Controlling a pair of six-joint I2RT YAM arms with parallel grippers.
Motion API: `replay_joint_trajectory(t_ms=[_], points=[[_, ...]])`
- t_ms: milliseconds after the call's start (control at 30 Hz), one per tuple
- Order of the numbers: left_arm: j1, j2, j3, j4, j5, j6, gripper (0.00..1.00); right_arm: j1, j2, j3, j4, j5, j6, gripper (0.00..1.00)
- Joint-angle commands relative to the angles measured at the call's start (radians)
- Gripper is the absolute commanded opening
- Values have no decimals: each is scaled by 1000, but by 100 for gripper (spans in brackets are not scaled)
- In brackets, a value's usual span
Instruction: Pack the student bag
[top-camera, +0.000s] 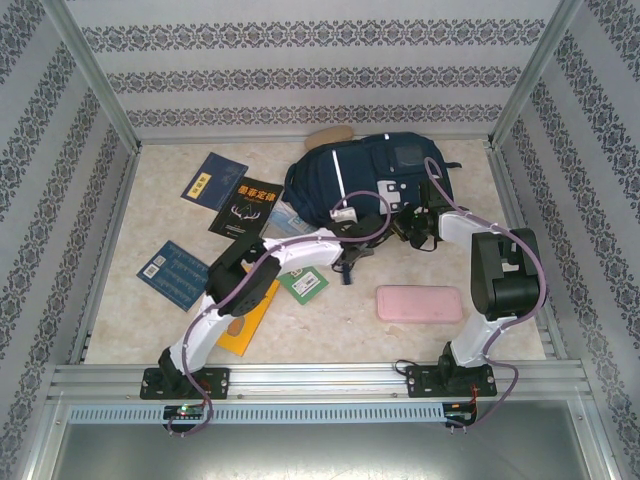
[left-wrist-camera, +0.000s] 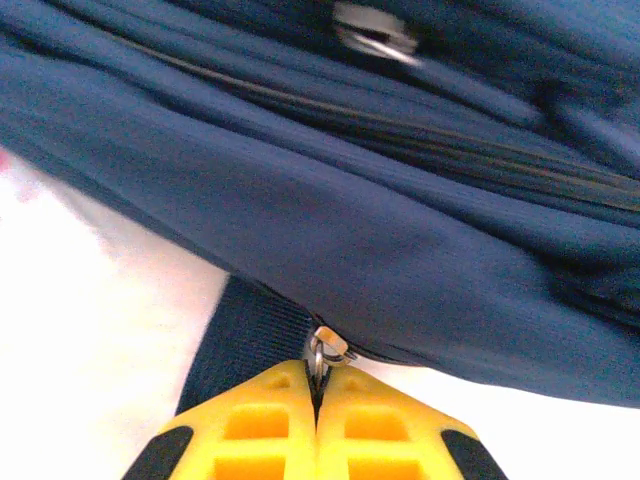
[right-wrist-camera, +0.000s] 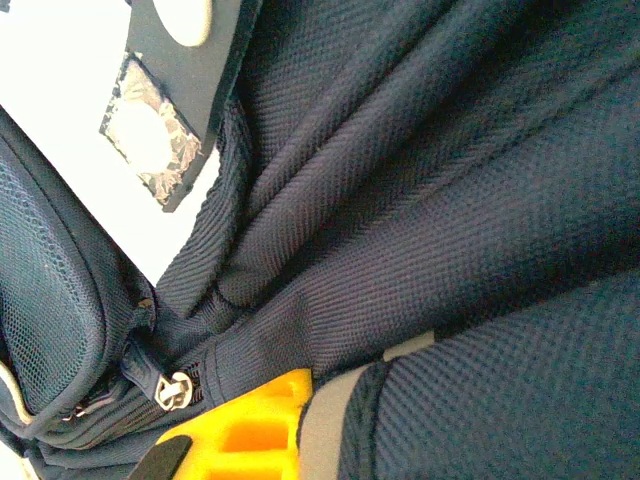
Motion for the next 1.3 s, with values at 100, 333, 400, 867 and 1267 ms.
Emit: replay_joint_trajectory(t_ms=[100, 333, 400, 867, 1267], points=[[74, -163, -212, -106, -40, 17, 0, -43, -58, 6, -27, -10, -57, 0], [171, -262, -352, -75, 9, 104, 0, -67, -68, -14, -23, -6, -73, 0], [182, -279, -361, -30, 64, 170, 0, -69, -70, -16, -23, -8, -78, 0], [240, -248, -312, -89, 104, 353, 0, -97, -86, -16, -48, 28, -115, 0], [301, -268, -312, -43, 274, 565, 0, -138, -89, 11, -74, 79, -153, 0]])
